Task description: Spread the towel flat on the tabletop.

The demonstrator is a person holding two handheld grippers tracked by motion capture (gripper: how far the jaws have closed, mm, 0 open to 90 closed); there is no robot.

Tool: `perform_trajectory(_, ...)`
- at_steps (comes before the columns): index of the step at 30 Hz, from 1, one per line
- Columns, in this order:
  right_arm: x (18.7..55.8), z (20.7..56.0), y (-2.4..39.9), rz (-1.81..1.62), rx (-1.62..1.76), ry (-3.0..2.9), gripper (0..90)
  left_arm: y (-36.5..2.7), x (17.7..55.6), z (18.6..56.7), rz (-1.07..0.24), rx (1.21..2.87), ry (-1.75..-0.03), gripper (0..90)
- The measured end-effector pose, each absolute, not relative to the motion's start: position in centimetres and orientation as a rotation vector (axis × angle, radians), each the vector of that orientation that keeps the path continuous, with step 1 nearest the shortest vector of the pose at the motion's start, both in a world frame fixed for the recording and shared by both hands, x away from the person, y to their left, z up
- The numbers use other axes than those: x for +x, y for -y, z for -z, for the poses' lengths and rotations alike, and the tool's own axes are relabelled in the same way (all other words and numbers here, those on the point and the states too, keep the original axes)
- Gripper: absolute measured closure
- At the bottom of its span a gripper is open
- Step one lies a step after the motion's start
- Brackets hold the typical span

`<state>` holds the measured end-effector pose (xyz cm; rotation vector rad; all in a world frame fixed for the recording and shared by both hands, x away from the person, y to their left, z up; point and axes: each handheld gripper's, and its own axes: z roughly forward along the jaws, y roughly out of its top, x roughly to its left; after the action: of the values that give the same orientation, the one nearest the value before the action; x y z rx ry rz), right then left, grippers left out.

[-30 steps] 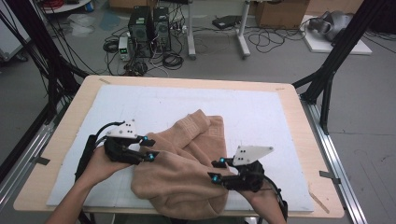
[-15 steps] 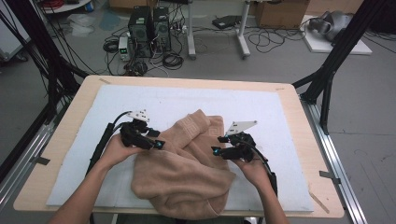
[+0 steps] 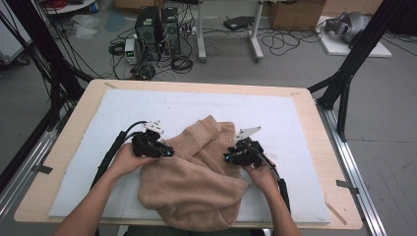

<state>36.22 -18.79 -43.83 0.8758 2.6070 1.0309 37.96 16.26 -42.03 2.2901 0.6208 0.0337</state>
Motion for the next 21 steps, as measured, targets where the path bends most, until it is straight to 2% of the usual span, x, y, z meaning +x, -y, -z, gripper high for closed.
perform_trajectory(1,36.2,43.8,18.8,-1.035,0.87,-2.614,74.0,-16.2,37.8,41.9,-0.045,2.29,-0.625,81.4)
perform_trajectory(6,36.2,43.7,19.0,-1.048,0.852,-2.63,82.5,-17.1,37.2,41.4,-0.086,2.295,-0.638,82.9)
perform_trajectory(21,33.6,42.6,20.0,-1.074,0.795,-2.615,84.1,-21.5,31.6,40.3,-0.186,2.232,-0.619,83.6)
